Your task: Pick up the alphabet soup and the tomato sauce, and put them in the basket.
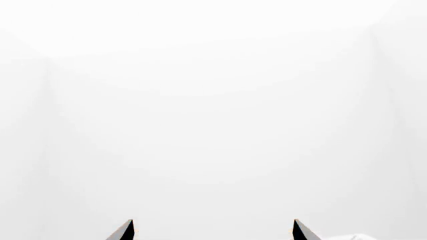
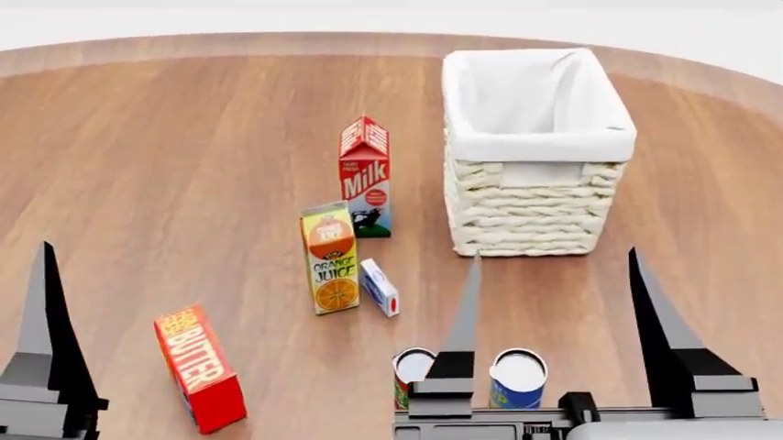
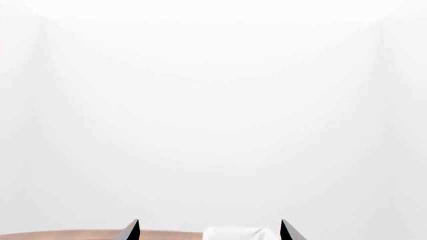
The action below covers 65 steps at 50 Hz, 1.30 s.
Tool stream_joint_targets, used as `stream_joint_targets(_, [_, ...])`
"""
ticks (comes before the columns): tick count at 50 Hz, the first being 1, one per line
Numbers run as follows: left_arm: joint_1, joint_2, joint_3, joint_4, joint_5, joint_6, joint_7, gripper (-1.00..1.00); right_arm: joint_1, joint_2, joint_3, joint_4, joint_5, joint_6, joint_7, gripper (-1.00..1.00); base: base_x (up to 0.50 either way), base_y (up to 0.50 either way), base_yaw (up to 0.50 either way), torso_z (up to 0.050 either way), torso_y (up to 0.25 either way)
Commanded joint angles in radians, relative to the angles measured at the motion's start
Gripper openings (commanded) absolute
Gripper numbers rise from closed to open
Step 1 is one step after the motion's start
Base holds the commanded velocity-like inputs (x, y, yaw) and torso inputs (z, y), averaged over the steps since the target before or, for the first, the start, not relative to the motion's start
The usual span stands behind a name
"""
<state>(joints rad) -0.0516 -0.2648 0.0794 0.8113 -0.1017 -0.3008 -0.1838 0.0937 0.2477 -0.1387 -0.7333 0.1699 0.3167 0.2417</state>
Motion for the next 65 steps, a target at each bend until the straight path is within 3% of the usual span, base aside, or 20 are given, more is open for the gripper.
stream_joint_targets(1, [-0.001,-0.008,0.005,-0.001,-0.006,0.002,-0.01,1.0,-0.001,0.011,-0.012,0.005,-0.003,-0.01,0.009,1.0,0.28,0.0,0.0,0.0,0.0])
stream_joint_targets(25, [0.002,-0.024,0.015,-0.004,-0.016,0.011,-0.026,1.0,0.005,0.025,-0.028,0.009,0.001,-0.009,0.03,1.0,0.28,0.0,0.0,0.0,0.0])
stream_joint_targets(26, [0.001,-0.025,0.015,-0.004,-0.016,0.01,-0.027,1.0,0.032,0.028,-0.022,-0.028,0.018,0.052,0.036,1.0,0.29,0.0,0.0,0.0,0.0])
stream_joint_targets(29, [0.003,-0.026,0.014,-0.004,-0.019,0.013,-0.029,1.0,0.004,0.027,-0.03,0.01,0.003,-0.012,0.033,1.0,0.29,0.0,0.0,0.0,0.0])
stream_joint_targets(42, [-0.003,-0.032,0.025,-0.007,-0.021,0.013,-0.036,1.0,0.029,0.036,-0.029,-0.014,0.024,0.034,0.045,1.0,0.28,0.0,0.0,0.0,0.001])
stream_joint_targets(65, [0.002,-0.04,0.039,-0.023,-0.025,0.034,-0.049,1.0,-0.003,0.046,-0.04,0.024,0.018,-0.038,0.052,1.0,0.28,0.0,0.0,0.0,0.0])
